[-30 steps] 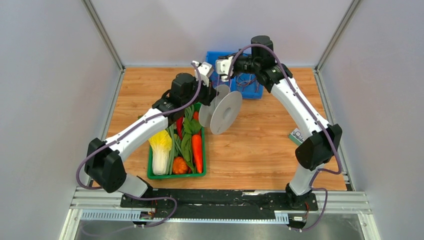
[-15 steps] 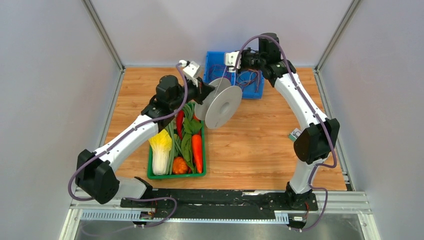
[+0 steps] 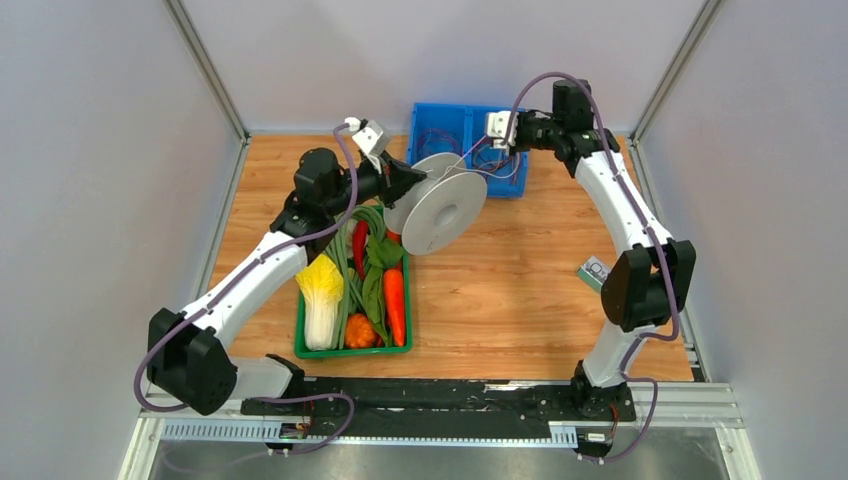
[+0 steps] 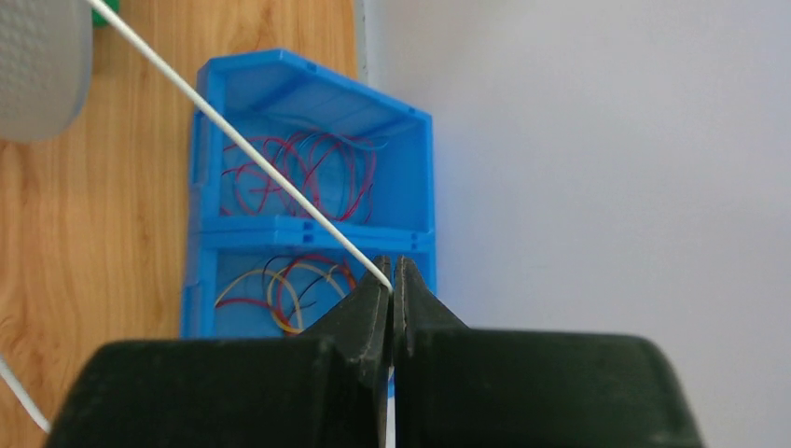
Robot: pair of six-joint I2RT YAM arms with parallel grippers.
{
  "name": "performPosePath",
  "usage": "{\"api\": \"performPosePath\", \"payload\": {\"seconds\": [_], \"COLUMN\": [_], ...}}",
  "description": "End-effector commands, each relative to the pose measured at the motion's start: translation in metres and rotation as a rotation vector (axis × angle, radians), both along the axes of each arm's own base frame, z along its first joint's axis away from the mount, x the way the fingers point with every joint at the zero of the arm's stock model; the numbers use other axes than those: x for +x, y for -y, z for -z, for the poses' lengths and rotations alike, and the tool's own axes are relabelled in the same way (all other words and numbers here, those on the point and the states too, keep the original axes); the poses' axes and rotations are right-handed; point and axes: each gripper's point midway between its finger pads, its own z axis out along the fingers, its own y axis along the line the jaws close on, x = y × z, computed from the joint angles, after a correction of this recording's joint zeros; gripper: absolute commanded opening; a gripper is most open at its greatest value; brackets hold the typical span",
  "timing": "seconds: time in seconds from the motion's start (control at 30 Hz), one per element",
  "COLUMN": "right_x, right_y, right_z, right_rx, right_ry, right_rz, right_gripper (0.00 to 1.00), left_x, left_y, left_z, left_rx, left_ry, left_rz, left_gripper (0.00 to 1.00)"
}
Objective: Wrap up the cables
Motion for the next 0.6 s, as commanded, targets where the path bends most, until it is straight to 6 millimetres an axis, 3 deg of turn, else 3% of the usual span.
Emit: {"api": "performPosePath", "payload": {"seconds": [0.0, 0.03, 0.07, 0.3, 0.37, 0.57], "right_x": [0.034, 0.03, 0.025, -0.016, -0.023, -0.035], "right_y": [0.126, 0.128, 0.143, 0.156, 0.159, 0.176], "right_z": [-0.03, -0.023, -0.016, 0.045, 0.057, 0.085], "right_rx": [-0.099, -0.091, -0.095, -0.108, -0.115, -0.119], "right_ry": [0.156, 0.122, 0.088, -0.084, -0.111, -0.2], "right_rz": [0.367, 0.375, 0.401, 0.413, 0.423, 0.475], "right_gripper": [0.01, 0.01, 0.01, 0.01, 0.01, 0.01], "left_x": [-0.059, -0.059, -0.061, -0.049, -0.042, -0.04], "left_y": [0.004, 0.003, 0.001, -0.012, -0.02, -0.027], "left_z": [-0.015, -0.02, -0.027, -0.08, -0.096, -0.121], "left_rx": [-0.029, -0.033, -0.041, -0.161, -0.211, -0.256], "left_ry": [-0.1, -0.097, -0.087, -0.106, -0.11, -0.096], "left_rz": [0.248, 0.254, 0.261, 0.245, 0.237, 0.226], "left_gripper": [0.0, 0.0, 0.0, 0.0, 0.0, 0.0]}}
